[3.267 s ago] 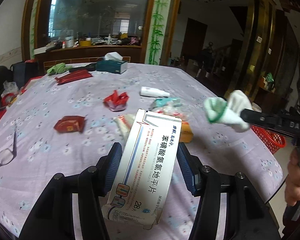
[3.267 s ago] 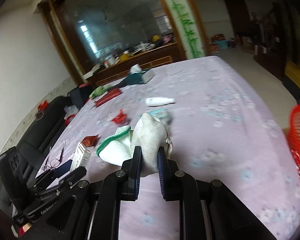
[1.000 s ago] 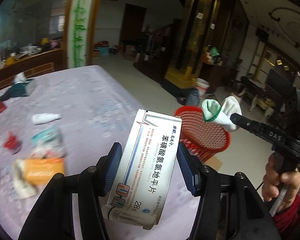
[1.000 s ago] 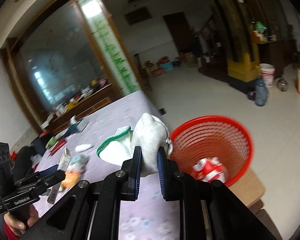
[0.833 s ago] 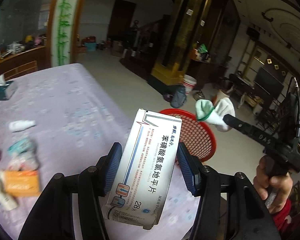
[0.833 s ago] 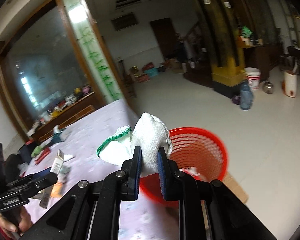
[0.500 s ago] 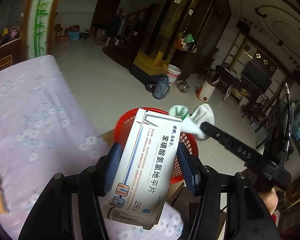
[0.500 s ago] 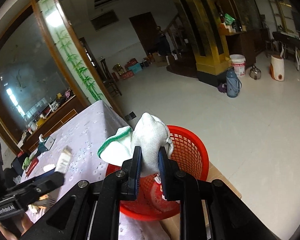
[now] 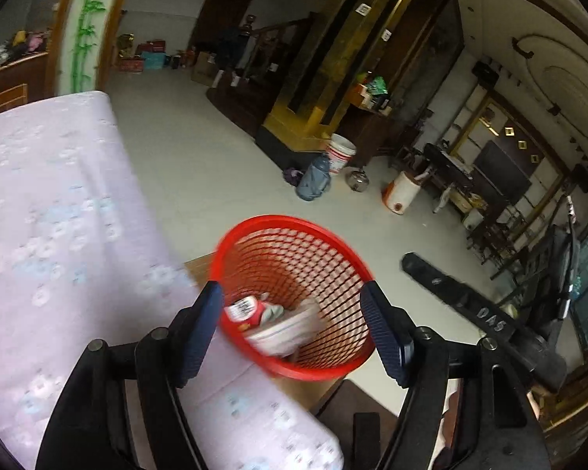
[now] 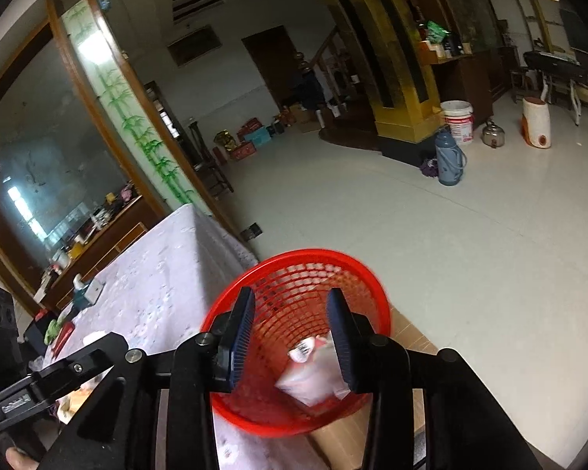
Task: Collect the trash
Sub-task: 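Open the right tool over the basket dropping the glove while the left tool drops the box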
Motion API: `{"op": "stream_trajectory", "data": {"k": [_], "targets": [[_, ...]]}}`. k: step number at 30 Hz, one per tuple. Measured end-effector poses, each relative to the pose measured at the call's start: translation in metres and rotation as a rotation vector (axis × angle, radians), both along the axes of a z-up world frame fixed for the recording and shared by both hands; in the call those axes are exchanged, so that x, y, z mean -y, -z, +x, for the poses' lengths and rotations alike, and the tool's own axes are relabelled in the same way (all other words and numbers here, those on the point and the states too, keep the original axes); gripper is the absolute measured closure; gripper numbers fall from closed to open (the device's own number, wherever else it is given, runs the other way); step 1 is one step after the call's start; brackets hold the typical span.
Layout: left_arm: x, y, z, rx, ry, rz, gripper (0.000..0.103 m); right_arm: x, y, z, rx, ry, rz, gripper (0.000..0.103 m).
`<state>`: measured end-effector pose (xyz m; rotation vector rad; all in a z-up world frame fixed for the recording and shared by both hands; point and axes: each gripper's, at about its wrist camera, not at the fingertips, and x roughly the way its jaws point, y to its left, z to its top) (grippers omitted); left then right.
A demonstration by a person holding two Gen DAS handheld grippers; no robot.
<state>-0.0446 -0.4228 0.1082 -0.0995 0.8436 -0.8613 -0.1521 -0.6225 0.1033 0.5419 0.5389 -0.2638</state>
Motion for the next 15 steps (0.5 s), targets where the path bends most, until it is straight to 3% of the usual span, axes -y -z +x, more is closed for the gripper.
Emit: {"op": "stream_trajectory", "data": {"k": [6,15], "targets": [[-0.058,-0.003,-0.021,0.066,-0.071,0.084,0.032,-0.049,-0.004,0.000,0.007,-0.142,-0.001,0.055],[-0.180,-0.006,-0.044,0.090,-0.236,0.122,0.032,-0.151,-0.002,0.029,-0.026,-0.404,-0.020,0.054]]}}
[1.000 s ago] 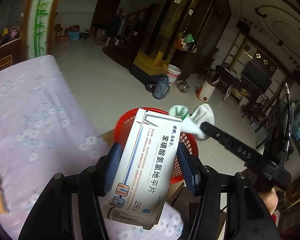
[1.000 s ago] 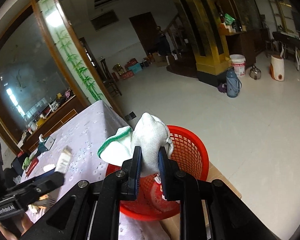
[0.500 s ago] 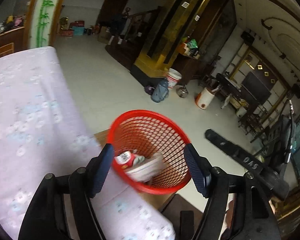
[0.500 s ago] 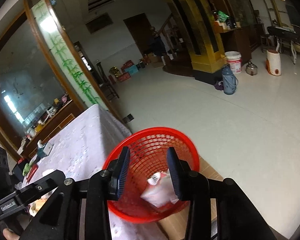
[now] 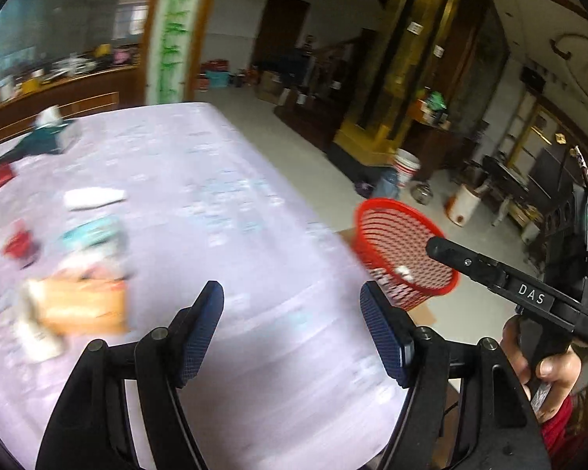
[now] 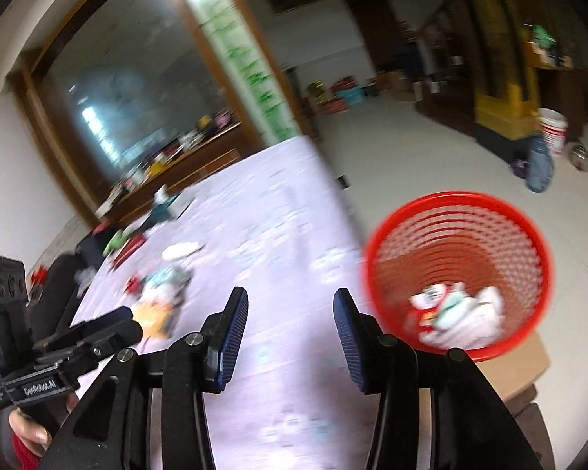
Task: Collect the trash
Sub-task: 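Open the right tool over the basket dropping the glove while the left tool drops the box, then move both open tools back over the table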
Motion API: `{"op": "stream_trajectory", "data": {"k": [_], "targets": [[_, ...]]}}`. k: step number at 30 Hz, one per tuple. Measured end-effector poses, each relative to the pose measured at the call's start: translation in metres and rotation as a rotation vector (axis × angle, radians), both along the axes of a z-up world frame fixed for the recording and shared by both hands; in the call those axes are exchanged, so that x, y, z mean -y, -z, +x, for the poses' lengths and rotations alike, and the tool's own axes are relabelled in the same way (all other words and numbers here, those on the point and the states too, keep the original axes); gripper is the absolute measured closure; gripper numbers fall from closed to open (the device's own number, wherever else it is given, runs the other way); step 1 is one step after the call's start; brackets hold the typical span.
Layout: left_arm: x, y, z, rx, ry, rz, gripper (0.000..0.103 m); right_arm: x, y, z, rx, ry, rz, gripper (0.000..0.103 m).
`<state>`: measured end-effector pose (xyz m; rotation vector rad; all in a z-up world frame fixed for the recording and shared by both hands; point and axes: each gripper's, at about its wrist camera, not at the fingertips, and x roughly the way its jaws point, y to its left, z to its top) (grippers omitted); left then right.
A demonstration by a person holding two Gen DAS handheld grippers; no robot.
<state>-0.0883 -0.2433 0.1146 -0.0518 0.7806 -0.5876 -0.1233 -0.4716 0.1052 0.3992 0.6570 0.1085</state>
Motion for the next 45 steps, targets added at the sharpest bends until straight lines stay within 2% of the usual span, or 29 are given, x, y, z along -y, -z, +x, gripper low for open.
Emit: {"op": "stream_trajectory", "data": {"k": [7,10,13,15,19,20,23,25,28,30,34,37,39,41,43,45], "targets": [[-0.110,-0.004,-0.009,0.013,-0.203,0.016,0.032,-0.072,0.008,0.014,-0.032,-0.164,-0.030,0.052],[-0.162,0.002,-0.004,-0.015,-0.310,0.003,0.032,-0.101,0.012,0.023,-0.049,-0.225,-0.042,0.051],[-0.210,0.006,0.005,-0.016,-0.417,0.024,0.032,-0.119,0.019,0.030,-0.075,-0.274,-0.041,0.051],[-0.242,0.011,0.021,-0.022,-0.482,0.040,0.031,-0.130,0.022,0.033,-0.085,-0.301,-0.047,0.051],[-0.295,0.032,0.063,-0.108,-0.533,0.024,0.031,-0.146,0.025,0.036,-0.093,-0.333,-0.063,0.051],[-0.305,0.038,0.073,-0.131,-0.520,0.010,0.031,-0.148,0.025,0.037,-0.096,-0.336,-0.065,0.051],[-0.325,0.050,0.099,-0.144,-0.551,0.003,0.031,-0.153,0.027,0.038,-0.106,-0.339,-0.077,0.051],[-0.329,0.059,0.116,-0.177,-0.508,-0.022,0.031,-0.153,0.029,0.040,-0.117,-0.336,-0.079,0.051],[-0.339,0.072,0.136,-0.187,-0.540,-0.029,0.031,-0.155,0.031,0.042,-0.126,-0.336,-0.078,0.051],[-0.345,0.085,0.148,-0.253,-0.515,-0.066,0.031,-0.156,0.031,0.042,-0.130,-0.340,-0.080,0.051],[-0.345,0.092,0.138,-0.283,-0.475,-0.073,0.031,-0.159,0.031,0.042,-0.133,-0.354,-0.078,0.051],[-0.334,0.092,0.111,-0.288,-0.406,-0.074,0.031,-0.164,0.031,0.045,-0.139,-0.369,-0.074,0.050],[-0.322,0.089,0.096,-0.270,-0.359,-0.052,0.031,-0.169,0.031,0.047,-0.144,-0.382,-0.072,0.050],[-0.308,0.087,0.087,-0.236,-0.357,0.025,0.031,-0.177,0.029,0.050,-0.143,-0.400,-0.073,0.050],[-0.301,0.086,0.087,-0.211,-0.399,0.082,0.031,-0.186,0.026,0.052,-0.137,-0.411,-0.078,0.050],[-0.303,0.089,0.095,-0.222,-0.445,0.095,0.031,-0.196,0.023,0.052,-0.129,-0.426,-0.083,0.050]]}}
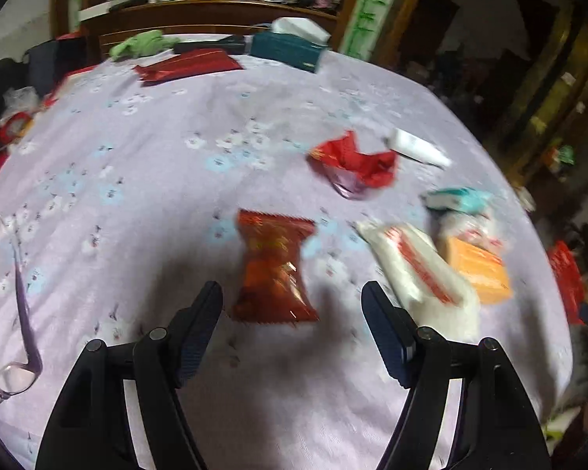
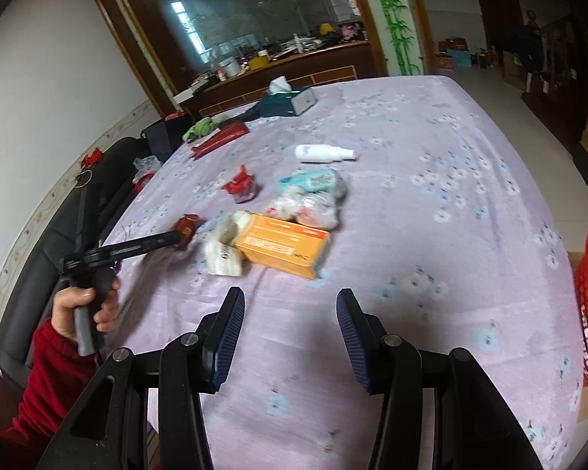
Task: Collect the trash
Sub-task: 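Move both open tools back over the table, then grasp the red candy wrapper with the left tool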
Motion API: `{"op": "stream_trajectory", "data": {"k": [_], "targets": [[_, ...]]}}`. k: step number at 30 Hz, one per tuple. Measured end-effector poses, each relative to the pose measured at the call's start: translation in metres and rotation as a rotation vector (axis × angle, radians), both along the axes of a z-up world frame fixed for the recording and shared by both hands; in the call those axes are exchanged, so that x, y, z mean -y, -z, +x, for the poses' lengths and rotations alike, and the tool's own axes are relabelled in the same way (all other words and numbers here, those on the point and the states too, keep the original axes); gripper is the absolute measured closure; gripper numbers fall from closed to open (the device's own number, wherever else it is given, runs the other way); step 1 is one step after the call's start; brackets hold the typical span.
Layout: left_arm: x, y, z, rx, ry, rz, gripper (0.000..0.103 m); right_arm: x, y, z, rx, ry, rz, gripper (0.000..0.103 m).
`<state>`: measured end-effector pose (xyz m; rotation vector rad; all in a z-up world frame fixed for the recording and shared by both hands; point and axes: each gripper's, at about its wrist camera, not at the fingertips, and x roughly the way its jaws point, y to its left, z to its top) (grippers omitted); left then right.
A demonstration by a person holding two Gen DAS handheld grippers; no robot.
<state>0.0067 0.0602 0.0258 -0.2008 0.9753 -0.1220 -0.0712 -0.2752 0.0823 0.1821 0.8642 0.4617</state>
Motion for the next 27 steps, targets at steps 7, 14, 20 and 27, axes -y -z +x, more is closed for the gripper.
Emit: {"op": "stream_trajectory", "data": {"k": [7,14,20,27], "targets": [[-0.003,0.014,0.019,-0.024,-0.051,-0.019,0.051,-0.032,-0.005,0.012,-0.008,-0.049,0.000,0.050],[-0.002,0.014,0.001,0.017,-0.102,0.013,0.066,-0.083,-0.005,0.033,-0.016,-0.127,-0.032,0.062],[0.004,-0.005,-0.042,0.123,-0.121,0.041,0.069,-0.136,0.018,0.066,-0.040,-0.153,-0.146,0.062],[0.009,-0.005,-0.058,0.123,-0.101,0.047,0.078,-0.165,0.051,0.103,-0.115,-0.127,-0.227,0.066]]}}
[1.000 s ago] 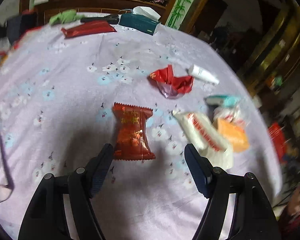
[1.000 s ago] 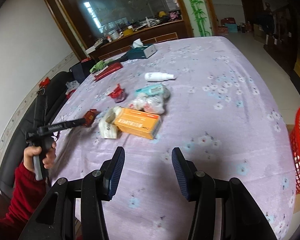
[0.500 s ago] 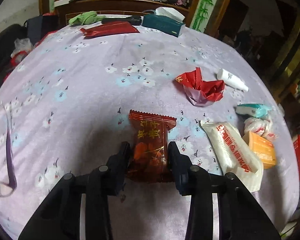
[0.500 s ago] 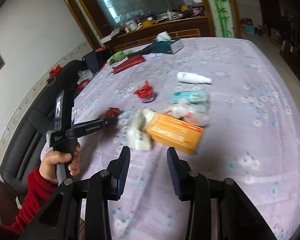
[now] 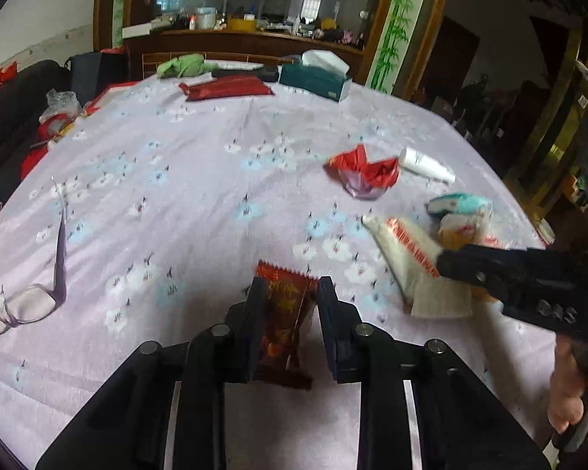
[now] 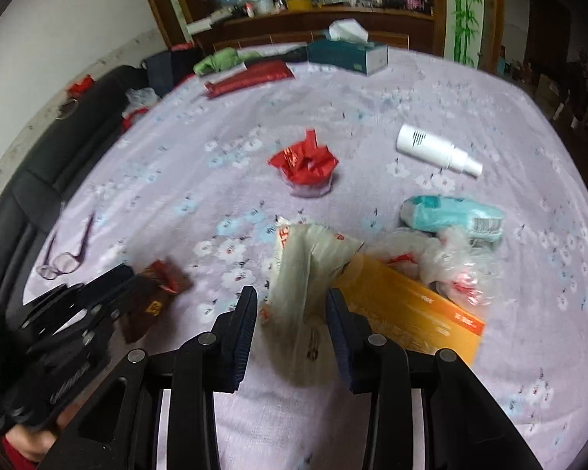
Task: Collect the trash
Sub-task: 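Grasp the red candy wrapper with the left tool, then grasp the white paper packet with red print using the right tool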
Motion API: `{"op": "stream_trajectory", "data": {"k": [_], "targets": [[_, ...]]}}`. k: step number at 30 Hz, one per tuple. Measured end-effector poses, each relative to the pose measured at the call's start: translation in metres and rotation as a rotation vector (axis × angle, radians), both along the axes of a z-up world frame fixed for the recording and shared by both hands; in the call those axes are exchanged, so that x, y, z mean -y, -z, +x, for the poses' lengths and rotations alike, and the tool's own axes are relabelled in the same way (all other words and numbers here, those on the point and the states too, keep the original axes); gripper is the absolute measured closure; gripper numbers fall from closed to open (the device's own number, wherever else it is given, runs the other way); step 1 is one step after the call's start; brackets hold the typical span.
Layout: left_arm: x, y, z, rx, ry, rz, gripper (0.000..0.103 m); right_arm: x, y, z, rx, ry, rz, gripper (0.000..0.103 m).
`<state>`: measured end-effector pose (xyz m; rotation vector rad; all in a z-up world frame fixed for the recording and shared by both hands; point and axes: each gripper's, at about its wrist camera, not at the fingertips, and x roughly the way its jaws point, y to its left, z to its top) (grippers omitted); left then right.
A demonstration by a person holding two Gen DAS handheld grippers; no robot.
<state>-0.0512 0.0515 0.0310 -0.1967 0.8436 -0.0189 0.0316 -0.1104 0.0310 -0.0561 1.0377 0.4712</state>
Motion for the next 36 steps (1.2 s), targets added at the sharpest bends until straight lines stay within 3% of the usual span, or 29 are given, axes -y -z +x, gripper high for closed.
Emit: {"op": "stream_trajectory", "data": {"k": [3,5,6,16,19,22,27,36], "targets": [[0.000,0.004,-0.001,-0.017,-0.006,0.040,0.068,-0.001,0.005,0.001,-0.010,-0.004,-0.010,0.067],[-0.001,0.004,-0.004,-0.017,0.013,0.024,0.051,-0.002,0.003,-0.005,0.001,-0.017,-0.021,0.076],[-0.002,0.005,-0.004,-0.018,0.006,0.034,0.051,-0.002,0.003,-0.008,-0.007,-0.025,-0.023,0.078],[0.006,0.023,0.007,-0.077,0.045,0.050,0.051,-0.005,0.005,-0.028,0.025,-0.062,-0.070,0.079],[0.005,0.023,0.009,-0.072,0.035,0.034,0.069,-0.005,0.008,-0.023,0.031,-0.047,-0.058,0.077],[0.006,0.023,0.008,-0.064,0.029,0.040,0.071,-0.006,0.008,-0.024,0.057,-0.053,-0.059,0.080],[0.005,0.015,-0.003,-0.004,0.008,0.026,0.072,0.003,0.002,-0.036,0.102,-0.051,-0.012,0.085],[0.040,-0.008,-0.044,0.141,-0.012,0.033,0.072,0.044,-0.042,-0.095,0.267,0.003,0.097,0.084]]}}
